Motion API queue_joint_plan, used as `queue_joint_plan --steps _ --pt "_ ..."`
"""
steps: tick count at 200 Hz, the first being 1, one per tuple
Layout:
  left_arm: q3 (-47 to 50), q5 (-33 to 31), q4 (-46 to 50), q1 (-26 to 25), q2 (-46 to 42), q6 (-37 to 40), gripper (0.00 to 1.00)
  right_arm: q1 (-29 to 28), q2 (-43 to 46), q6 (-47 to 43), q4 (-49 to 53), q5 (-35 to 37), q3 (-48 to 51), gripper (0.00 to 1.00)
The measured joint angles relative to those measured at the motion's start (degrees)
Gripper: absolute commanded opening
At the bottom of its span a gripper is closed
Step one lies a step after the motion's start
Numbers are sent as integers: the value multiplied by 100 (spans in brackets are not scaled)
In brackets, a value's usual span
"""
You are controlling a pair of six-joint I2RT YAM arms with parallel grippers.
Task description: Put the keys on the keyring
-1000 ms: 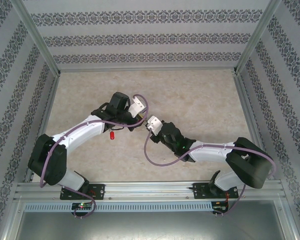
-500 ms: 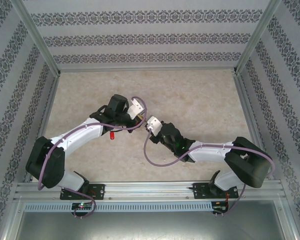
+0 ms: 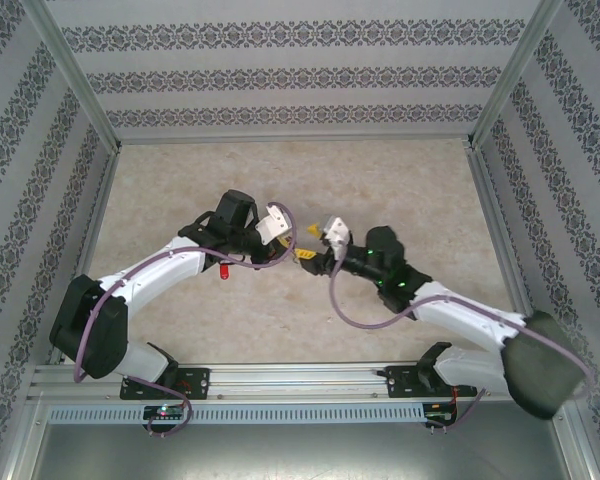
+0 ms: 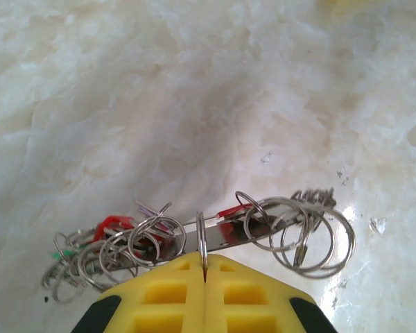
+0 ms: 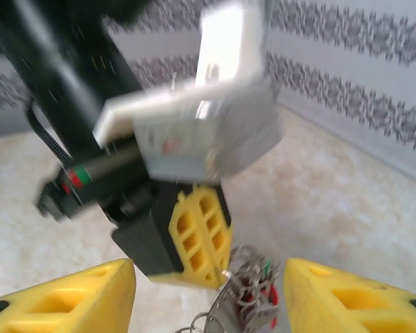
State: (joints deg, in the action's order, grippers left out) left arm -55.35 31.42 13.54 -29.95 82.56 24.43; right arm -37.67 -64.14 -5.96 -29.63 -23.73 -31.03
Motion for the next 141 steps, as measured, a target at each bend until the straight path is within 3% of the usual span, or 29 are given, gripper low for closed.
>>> queue_joint_plan --steps 9,43,90,141 --pt "20 55 33 0 -33 216 0 146 297 -42 212 -238 -24 38" --pt "37 345 221 0 -173 863 0 625 490 -787 1290 -776 -350 25" --pt "39 549 485 0 -385 1335 0 1010 -435 -2194 2649 -1335 -1064 24" --pt "39 614 647 0 -417 1462 0 1003 -1425 -3016 3042 -2168 -1915 24"
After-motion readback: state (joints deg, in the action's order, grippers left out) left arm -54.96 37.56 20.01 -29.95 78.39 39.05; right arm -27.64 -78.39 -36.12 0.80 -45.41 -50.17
